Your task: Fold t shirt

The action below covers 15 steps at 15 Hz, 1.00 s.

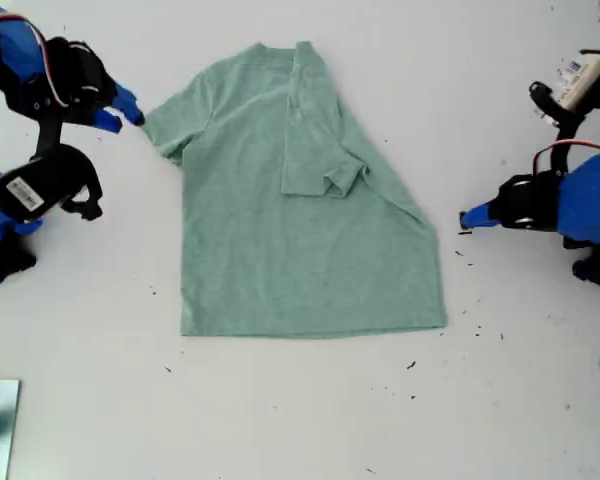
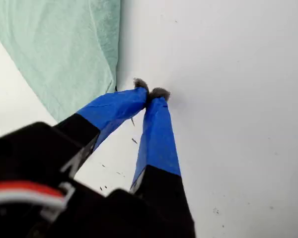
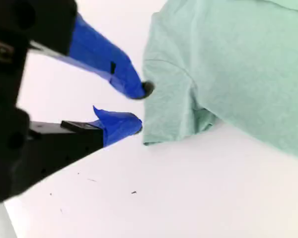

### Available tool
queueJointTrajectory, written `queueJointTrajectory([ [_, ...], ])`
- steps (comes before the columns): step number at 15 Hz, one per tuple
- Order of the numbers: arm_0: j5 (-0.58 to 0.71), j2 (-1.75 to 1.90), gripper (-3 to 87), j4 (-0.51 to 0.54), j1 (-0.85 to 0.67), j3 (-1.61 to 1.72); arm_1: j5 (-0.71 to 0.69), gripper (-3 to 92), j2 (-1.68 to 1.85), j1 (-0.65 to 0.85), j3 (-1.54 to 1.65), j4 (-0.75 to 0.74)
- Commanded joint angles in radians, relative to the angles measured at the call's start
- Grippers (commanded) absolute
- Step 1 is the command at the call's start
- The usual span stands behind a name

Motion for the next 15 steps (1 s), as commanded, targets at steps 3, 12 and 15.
queueJointTrajectory([
  [3, 0.077, -0.044, 30.1, 0.032, -0.025, -0.100, 0.017, 2.3, 0.014, -0.017, 0.051, -0.011],
  [12, 0.192, -0.492, 30.4, -0.374, -0.216, 0.150, 0.034, 2.3, 0.014, -0.057, 0.051, -0.011],
  [15, 0.164, -0.653, 16.7, -0.454, -0.196, 0.152, 0.037, 2.3, 0.014, -0.067, 0.051, -0.011],
])
